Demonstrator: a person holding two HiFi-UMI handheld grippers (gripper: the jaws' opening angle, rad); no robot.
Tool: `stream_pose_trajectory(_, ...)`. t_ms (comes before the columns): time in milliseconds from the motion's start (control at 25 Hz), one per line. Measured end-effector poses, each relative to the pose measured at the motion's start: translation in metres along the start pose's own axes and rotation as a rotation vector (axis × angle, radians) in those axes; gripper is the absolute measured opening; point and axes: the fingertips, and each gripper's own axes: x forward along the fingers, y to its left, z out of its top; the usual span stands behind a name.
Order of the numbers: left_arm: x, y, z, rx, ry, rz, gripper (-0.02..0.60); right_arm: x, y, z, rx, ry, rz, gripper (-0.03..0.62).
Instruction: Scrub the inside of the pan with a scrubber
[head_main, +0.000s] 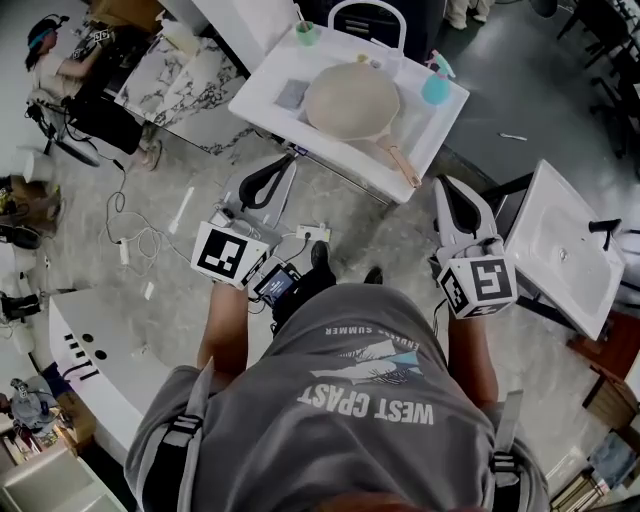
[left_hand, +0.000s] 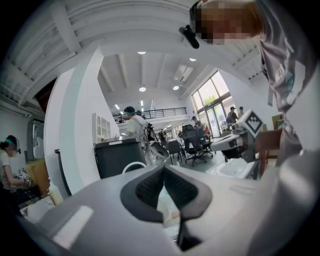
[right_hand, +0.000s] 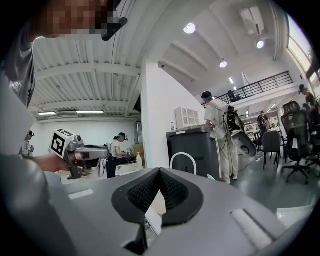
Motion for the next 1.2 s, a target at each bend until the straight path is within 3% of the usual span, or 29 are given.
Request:
stream_pose_trajectory(600, 0.007, 0.117, -0.032, -0.041, -0.054, -0.099, 0.002, 0.079, 0.058, 0.020, -0.058, 0.041, -0.125, 0.002)
stream_pose_trajectory(880, 0.002, 0.169, -0.058, -0.050, -0.050, -0.140, 0.002, 0.112, 0.098, 0.028, -0.095, 0.052, -0.179, 0.002)
stream_pose_trajectory(1200, 0.005, 0.208, -0.081, -0.082, -0.042, -0.153, 0.002, 0.132, 0.113, 0.028, -0.121, 0.081, -0.232, 0.002)
